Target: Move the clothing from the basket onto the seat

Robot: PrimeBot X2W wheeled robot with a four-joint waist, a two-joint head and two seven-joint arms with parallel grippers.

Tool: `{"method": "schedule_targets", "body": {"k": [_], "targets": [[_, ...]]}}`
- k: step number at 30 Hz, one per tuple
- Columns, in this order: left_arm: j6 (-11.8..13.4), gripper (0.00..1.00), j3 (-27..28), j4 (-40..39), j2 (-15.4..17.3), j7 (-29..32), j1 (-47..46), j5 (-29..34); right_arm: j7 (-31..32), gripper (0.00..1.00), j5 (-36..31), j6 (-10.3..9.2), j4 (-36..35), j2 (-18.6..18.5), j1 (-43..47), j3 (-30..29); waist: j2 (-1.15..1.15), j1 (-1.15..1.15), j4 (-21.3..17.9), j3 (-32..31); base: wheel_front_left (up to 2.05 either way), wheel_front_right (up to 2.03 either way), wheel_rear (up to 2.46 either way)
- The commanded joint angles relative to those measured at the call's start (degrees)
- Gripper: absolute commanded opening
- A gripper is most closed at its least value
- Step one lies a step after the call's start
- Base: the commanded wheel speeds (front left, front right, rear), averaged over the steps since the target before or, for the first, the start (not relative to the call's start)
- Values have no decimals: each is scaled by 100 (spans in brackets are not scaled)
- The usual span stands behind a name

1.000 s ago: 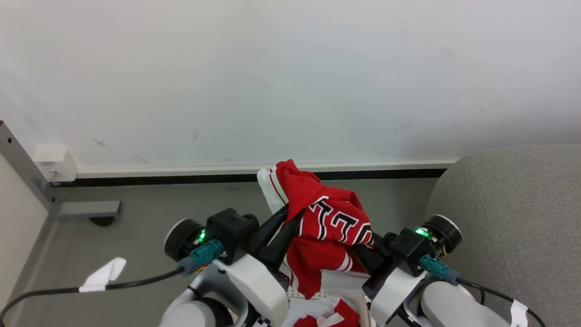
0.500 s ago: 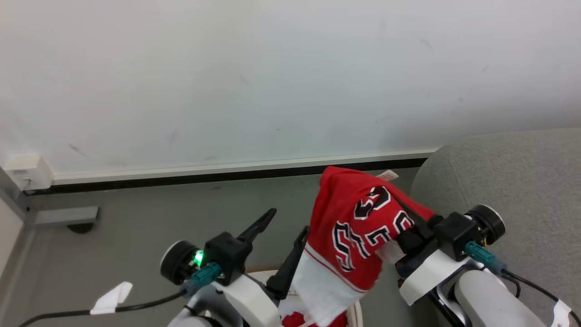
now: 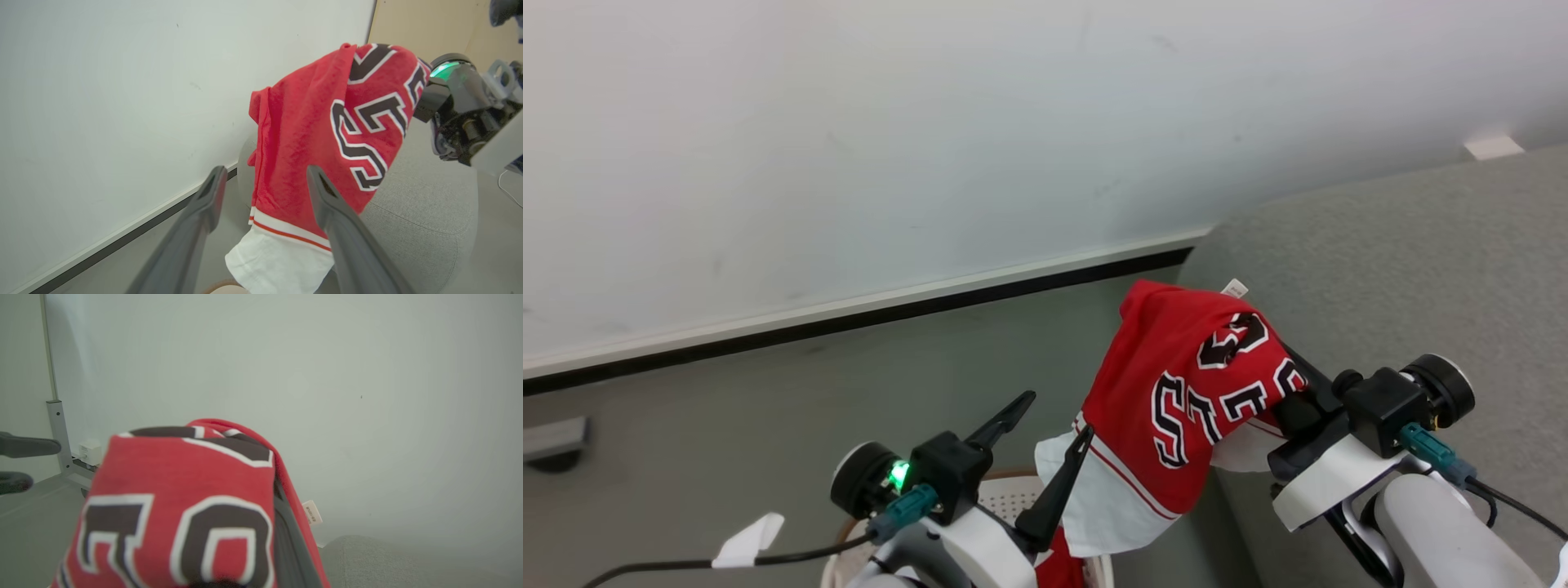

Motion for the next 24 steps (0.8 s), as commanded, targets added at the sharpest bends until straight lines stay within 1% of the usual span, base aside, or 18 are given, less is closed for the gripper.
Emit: {"method": "schedule_targets", "body": {"k": [1,5,9,14,19,24], "targets": [[10,100,7,21,7,-76,-56,-31,-2,0,-73,-14,-42,-46,-3,-37,0,0,-262,83,0,0,0],[19,100,-23,37,-11,-112,-102,-37,-2,0,-106,-14,-106,-105,-3,-89,0,0,-629,174,0,0,0],[-23,100,-105,51,-28,-110,-175,-32,-2,0,-111,-14,-170,-177,30,-172,0,0,-955,273,0,0,0],[-43,100,-193,35,-65,-106,-276,-12,-2,0,-125,-14,-280,-278,103,-280,0,0,-1264,400,0,0,0],[-85,100,-294,-6,-60,-41,-417,42,-2,0,-187,-14,-389,-353,112,-573,0,0,-1395,638,0,0,0],[-167,100,-407,-106,21,95,-687,132,-2,0,-334,-14,-476,-333,-105,-1136,0,0,-1324,1122,0,0,0]]}}
